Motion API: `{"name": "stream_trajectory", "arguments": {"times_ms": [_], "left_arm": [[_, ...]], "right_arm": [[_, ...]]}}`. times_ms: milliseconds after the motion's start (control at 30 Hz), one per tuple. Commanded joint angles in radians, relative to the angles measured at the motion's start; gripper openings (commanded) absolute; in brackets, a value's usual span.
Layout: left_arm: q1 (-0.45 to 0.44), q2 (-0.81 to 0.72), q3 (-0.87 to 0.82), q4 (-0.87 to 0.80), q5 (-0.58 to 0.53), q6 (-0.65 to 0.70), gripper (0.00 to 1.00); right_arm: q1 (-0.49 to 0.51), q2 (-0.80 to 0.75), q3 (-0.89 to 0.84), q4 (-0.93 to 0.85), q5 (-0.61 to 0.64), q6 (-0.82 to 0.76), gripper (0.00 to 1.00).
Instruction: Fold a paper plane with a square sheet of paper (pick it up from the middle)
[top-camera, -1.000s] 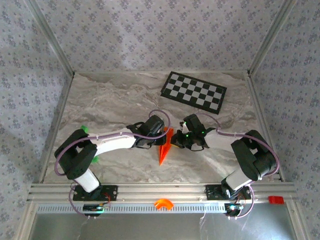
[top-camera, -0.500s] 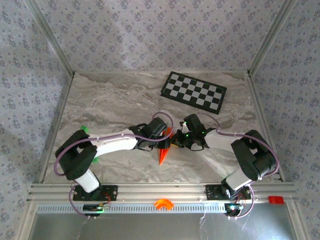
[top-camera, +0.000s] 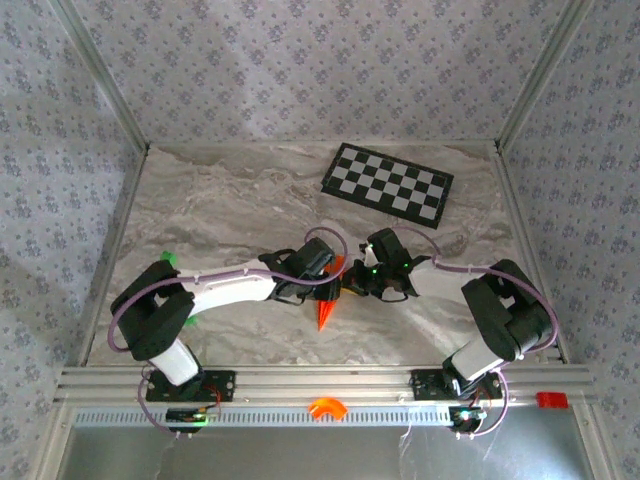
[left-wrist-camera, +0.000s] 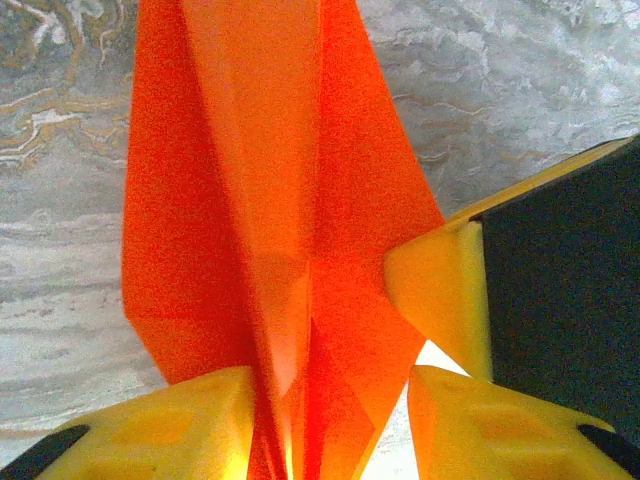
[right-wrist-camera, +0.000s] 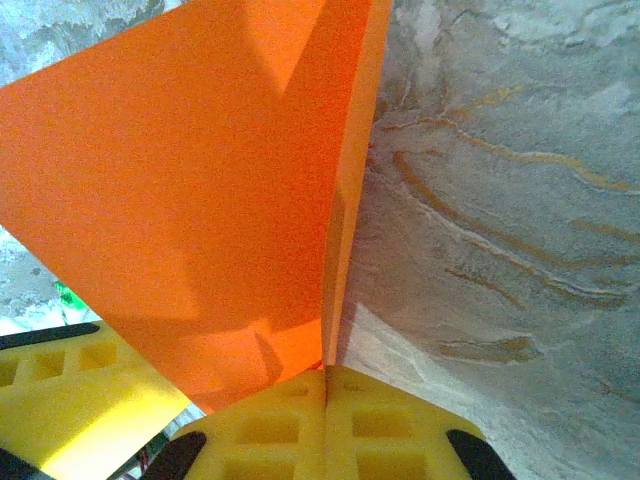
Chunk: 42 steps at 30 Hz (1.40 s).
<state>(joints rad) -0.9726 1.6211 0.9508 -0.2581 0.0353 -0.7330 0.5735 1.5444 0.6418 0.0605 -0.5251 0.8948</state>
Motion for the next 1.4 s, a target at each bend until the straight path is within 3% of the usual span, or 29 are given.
{"name": "stream_trajectory", "arguments": {"times_ms": [0, 600, 967, 1367], "left_arm": [[-0.011, -0.002, 0.011, -0.032, -0.017, 0.009, 0.45], [-0.018, 0.047, 0.036, -0.046, 0.000, 0.022, 0.42], [-0.023, 0.088, 0.049, -0.052, -0.003, 0.023, 0.26], [-0.025, 0.114, 0.054, -0.050, 0.004, 0.023, 0.17]], "right_arm": [[-0.003, 0.016, -0.006, 0.001, -0.014, 0.010, 0.05], [-0.003, 0.014, -0.007, 0.009, -0.023, 0.015, 0.05], [-0.003, 0.014, -0.007, 0.011, -0.024, 0.015, 0.05], [-0.007, 0.019, -0.008, 0.014, -0.030, 0.016, 0.07]]}}
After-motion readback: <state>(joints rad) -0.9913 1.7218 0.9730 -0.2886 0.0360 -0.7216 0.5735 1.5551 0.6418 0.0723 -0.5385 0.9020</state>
